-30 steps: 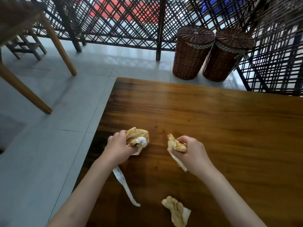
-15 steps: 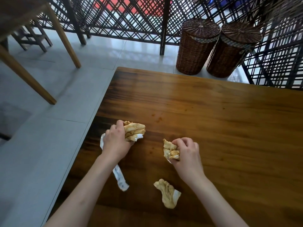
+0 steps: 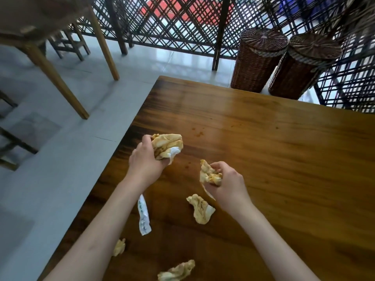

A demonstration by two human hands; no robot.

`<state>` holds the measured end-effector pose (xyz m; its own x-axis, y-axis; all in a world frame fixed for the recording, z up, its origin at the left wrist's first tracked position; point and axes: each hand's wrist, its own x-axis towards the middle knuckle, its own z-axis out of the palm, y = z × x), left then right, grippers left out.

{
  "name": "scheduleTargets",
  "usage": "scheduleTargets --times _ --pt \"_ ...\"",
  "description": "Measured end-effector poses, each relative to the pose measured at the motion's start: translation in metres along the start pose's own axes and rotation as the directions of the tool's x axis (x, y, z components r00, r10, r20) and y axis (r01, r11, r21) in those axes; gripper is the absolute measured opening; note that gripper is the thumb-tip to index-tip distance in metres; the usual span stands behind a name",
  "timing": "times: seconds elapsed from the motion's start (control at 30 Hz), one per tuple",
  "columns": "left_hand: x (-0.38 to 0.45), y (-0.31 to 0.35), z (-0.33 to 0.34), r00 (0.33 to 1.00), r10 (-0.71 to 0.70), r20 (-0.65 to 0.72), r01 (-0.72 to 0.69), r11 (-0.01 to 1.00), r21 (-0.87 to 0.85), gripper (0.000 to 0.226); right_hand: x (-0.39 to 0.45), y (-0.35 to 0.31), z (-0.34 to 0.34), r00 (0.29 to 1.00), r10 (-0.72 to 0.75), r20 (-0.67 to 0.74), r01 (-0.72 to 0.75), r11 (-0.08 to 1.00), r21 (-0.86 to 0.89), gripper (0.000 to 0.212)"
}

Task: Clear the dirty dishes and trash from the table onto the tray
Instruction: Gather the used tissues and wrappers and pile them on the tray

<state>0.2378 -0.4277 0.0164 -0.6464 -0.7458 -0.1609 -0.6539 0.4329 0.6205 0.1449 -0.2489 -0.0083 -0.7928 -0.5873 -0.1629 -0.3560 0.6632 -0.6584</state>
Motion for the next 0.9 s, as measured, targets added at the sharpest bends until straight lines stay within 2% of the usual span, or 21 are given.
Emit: scheduleTargets --times 0.1,0.23,0.5,0.73,0.9 --pt "-0.015 0.003 -0.002 1.000 -0.009 -0.006 0.009 0.999 -0.036 0.066 -0.024 -0.001 0.011 0.993 0.012 0.121 -0.011 1.000 -0.005 0.053" --pt "-0.032 0.004 -0.004 1.000 -0.007 -0.006 0.007 0.996 -0.092 0.063 -0.043 0.000 0.028 0.980 0.022 0.196 0.006 0.990 -0.143 0.053" --pt "-0.045 0.004 -0.014 1.000 0.015 -0.008 -0.017 0.982 -0.190 0.060 -0.060 -0.005 0.047 0.997 -0.066 0.042 0.075 0.958 -0.276 0.037" --pt "-0.057 -0.003 -0.032 0.999 0.045 0.006 -0.041 0.960 -0.276 0.052 -0.055 -0.008 0.045 0.998 0.058 0.010 -0.057 0.995 -0.077 0.021" --pt "-0.069 -0.014 -0.046 0.997 0.058 0.042 -0.038 0.931 -0.362 0.055 -0.063 -0.010 0.027 0.989 0.103 -0.107 -0.097 0.993 0.063 0.019"
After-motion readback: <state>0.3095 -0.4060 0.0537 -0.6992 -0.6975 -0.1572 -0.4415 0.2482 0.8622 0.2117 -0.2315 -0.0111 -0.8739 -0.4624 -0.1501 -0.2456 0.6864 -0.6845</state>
